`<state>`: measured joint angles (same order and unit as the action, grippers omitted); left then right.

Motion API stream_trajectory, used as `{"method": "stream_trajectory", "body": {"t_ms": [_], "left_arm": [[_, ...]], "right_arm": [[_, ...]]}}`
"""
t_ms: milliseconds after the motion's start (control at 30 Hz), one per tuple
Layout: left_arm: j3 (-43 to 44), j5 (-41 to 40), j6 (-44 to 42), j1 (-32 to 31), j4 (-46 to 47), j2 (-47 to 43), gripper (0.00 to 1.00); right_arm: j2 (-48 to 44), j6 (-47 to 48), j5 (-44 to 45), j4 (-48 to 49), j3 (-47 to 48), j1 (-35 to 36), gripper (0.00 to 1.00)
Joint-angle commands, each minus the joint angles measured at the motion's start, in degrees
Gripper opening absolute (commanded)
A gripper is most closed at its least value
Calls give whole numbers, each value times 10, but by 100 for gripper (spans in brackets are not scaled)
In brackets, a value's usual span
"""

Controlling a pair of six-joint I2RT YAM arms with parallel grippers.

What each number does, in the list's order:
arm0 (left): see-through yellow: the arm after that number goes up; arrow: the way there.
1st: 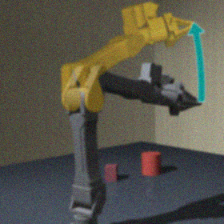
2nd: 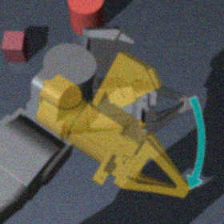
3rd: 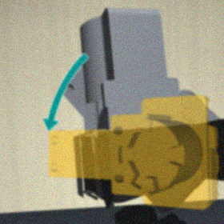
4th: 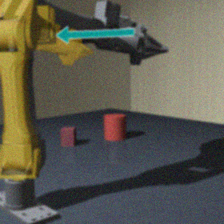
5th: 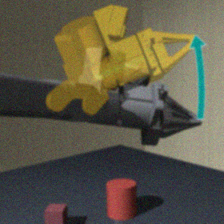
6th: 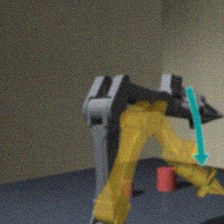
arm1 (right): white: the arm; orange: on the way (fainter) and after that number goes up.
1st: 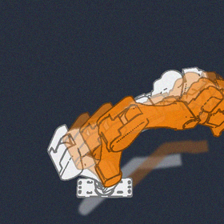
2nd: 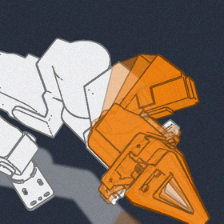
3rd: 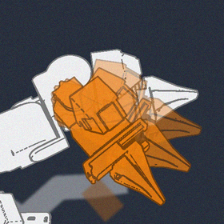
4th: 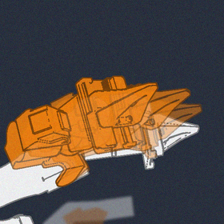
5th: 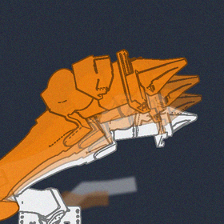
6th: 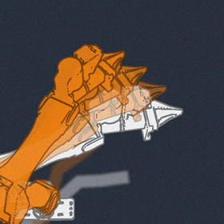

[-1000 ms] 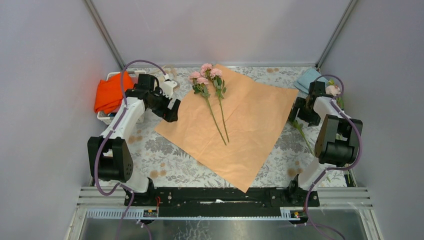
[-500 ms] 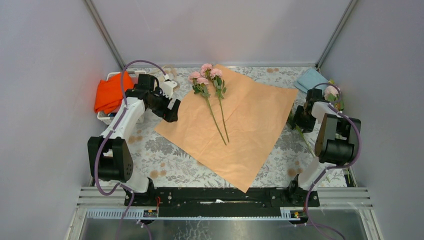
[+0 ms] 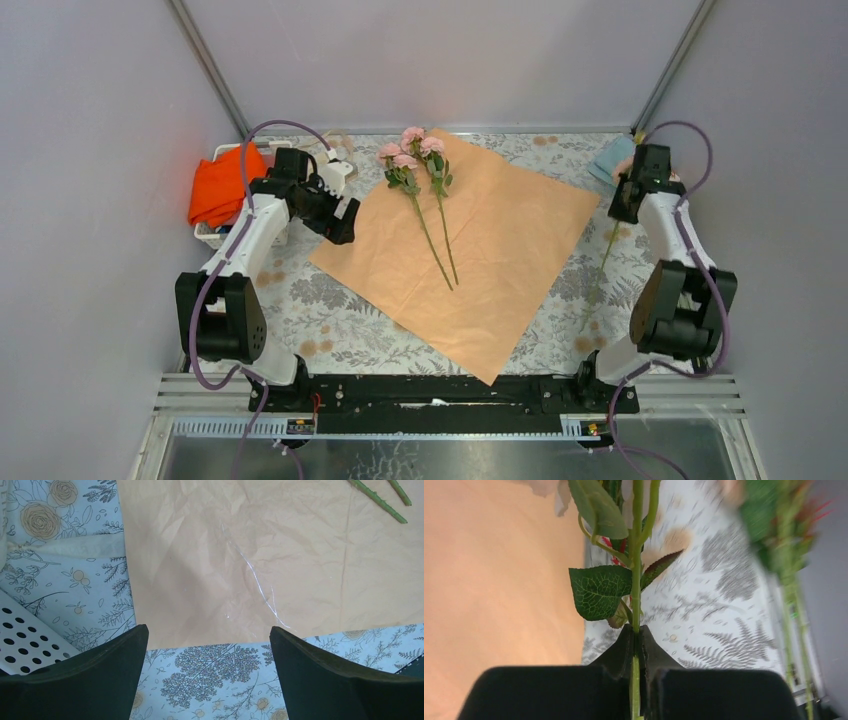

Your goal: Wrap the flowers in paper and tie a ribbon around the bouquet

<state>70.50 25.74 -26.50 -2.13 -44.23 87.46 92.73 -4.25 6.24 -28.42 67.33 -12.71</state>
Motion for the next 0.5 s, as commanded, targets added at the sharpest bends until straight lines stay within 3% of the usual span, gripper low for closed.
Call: {"method": "stream_trajectory", "body": {"t_ms": [0,100,200,333,467], "left_arm": [[-5,-2,-1,5,12,5,99],[-4,-1,2,6,13,12,99],[-5,-4,5,6,15,15,99],[-8,-13,7,7,14,11,99],[-16,-26,6,9,15,3,99]], "right_arm": [[-138,-17,64,43,78,31,0],[-191,-5,33,123,75,115,0],[-167,-49,-66,190,77,212,0],[-29,-114,-200,268,136,318,0],[168,-76,-199,199,321,398,0]]}}
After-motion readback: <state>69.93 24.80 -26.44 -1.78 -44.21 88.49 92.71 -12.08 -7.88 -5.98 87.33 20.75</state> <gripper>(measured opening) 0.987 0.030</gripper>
